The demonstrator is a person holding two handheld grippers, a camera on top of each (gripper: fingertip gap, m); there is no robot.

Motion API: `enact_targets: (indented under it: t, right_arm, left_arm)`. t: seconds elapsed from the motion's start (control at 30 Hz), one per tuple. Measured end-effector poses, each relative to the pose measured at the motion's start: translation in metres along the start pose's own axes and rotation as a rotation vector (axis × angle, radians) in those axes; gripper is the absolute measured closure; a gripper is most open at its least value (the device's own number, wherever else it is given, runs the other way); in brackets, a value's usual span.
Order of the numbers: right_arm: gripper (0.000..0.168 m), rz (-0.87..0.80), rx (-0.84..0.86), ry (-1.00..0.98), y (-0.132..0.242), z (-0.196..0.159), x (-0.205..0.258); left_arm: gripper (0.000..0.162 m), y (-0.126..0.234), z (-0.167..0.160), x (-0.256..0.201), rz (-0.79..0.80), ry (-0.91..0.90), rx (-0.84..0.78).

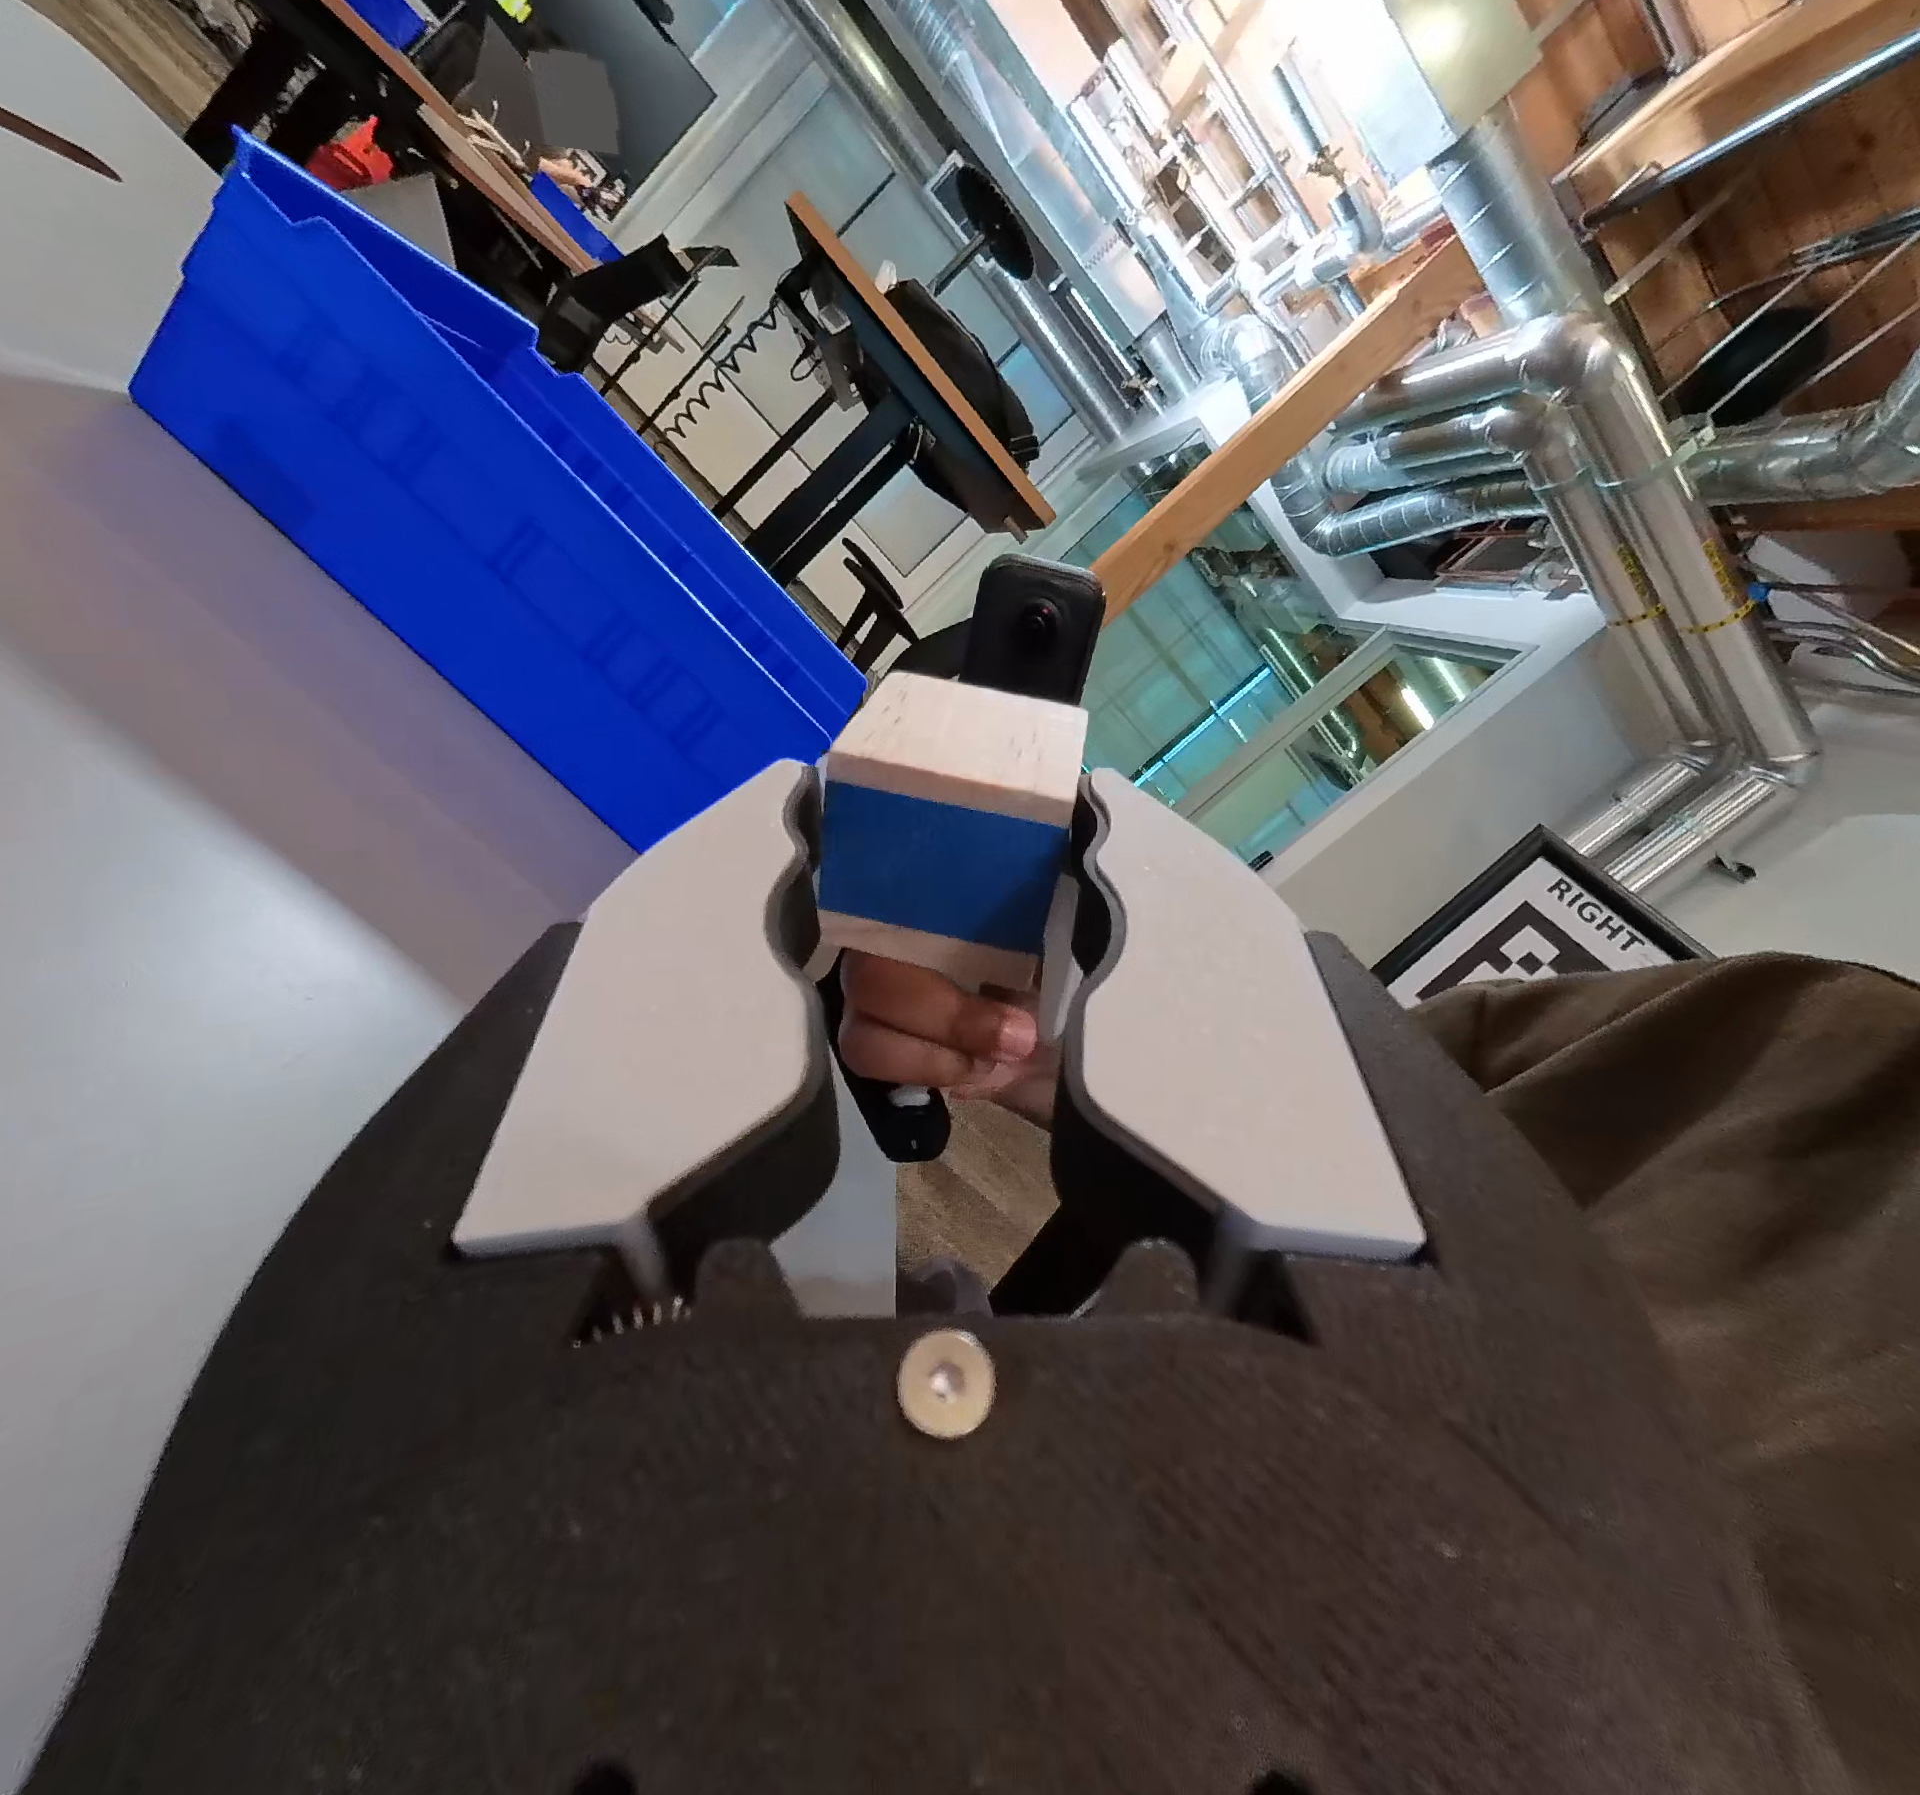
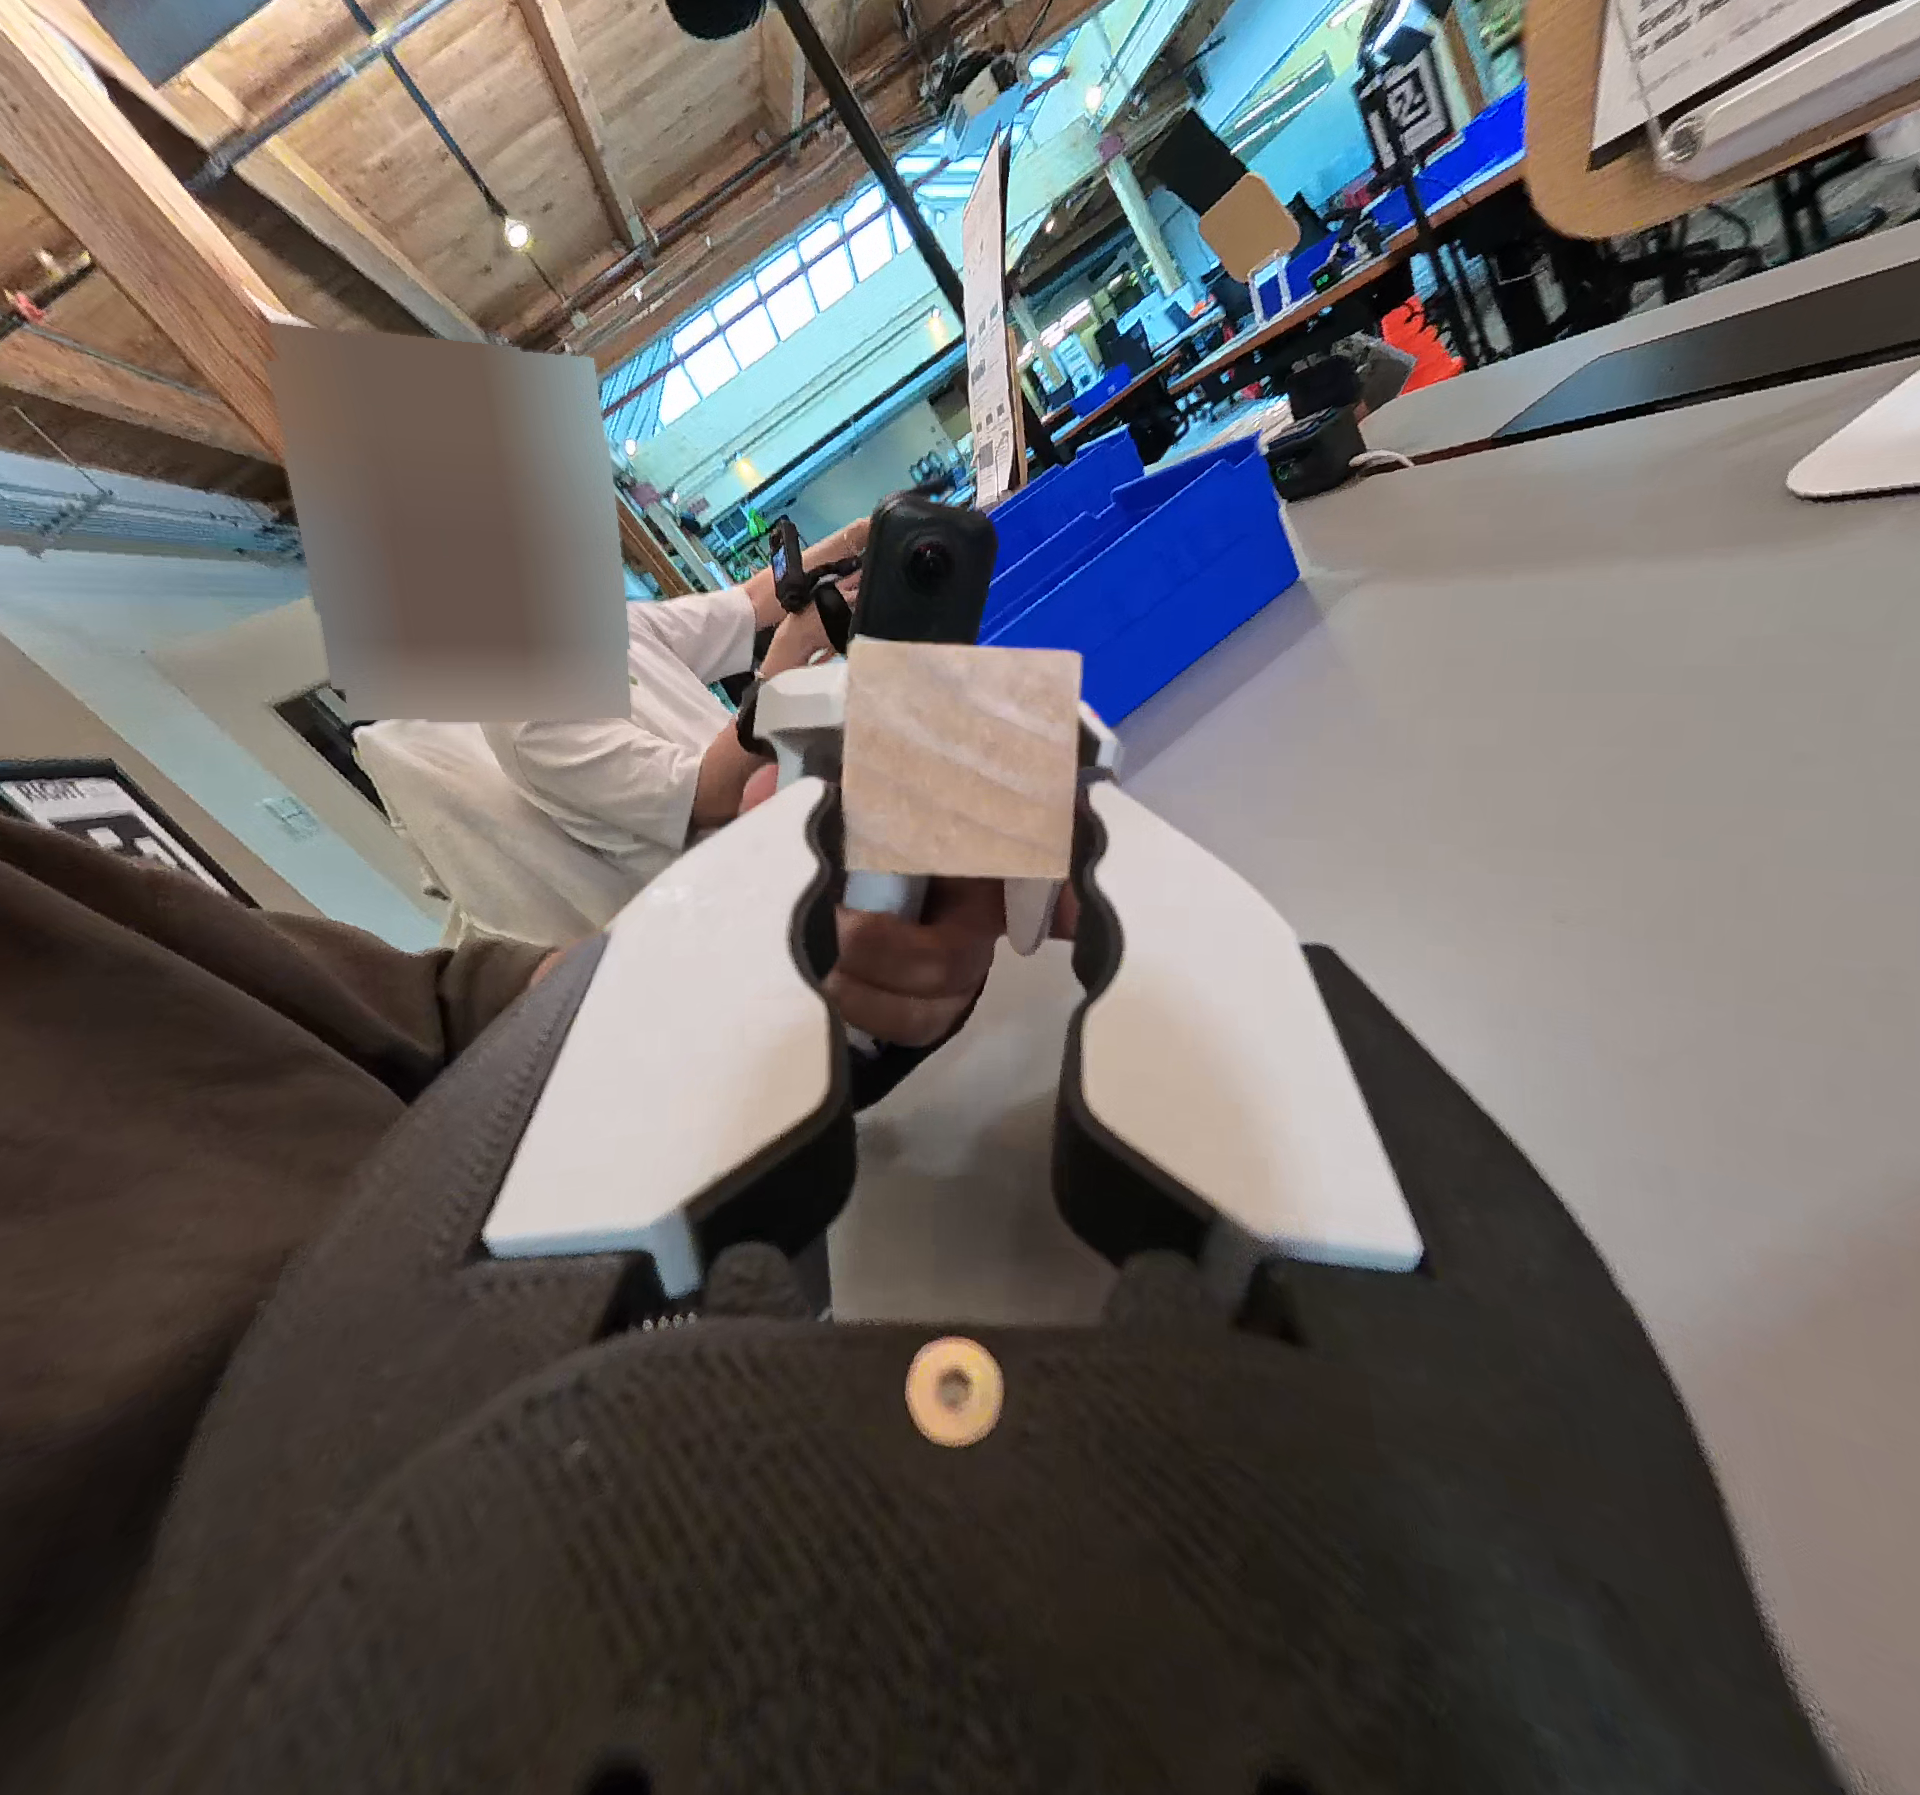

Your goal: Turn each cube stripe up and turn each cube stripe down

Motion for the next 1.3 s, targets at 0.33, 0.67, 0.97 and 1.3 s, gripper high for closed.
enact_targets:
  t: [0.33,0.67,0.97,1.3]
  right_arm:
    - [0.126,0.014,-0.187,-0.025,0.031,0.031,0.002]
    - [0.125,-0.189,-0.334,0.312,0.062,0.087,0.021]
    - [0.125,-0.635,-0.483,0.418,0.158,0.154,-0.036]
    - [0.125,-0.867,-0.025,0.124,0.156,0.138,-0.125]
  left_arm:
    - [0.11,0.015,0.009,0.012,0.128,-0.079,-0.066]
    - [0.121,0.033,0.0,0.027,0.32,-0.268,0.053]
    - [0.121,0.064,0.001,0.027,0.616,-0.591,0.106]
    - [0.122,0.089,-0.001,0.032,0.743,-0.63,0.133]
Point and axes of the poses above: each gripper's, where its closed fingertips meet, y back along the fingers, z out of its top, x = y × z across the jaws, the point moved 7 cm from there along y, back along the fingers, and after that the axes turned 11 degrees about -y, right-handed, at the moved point
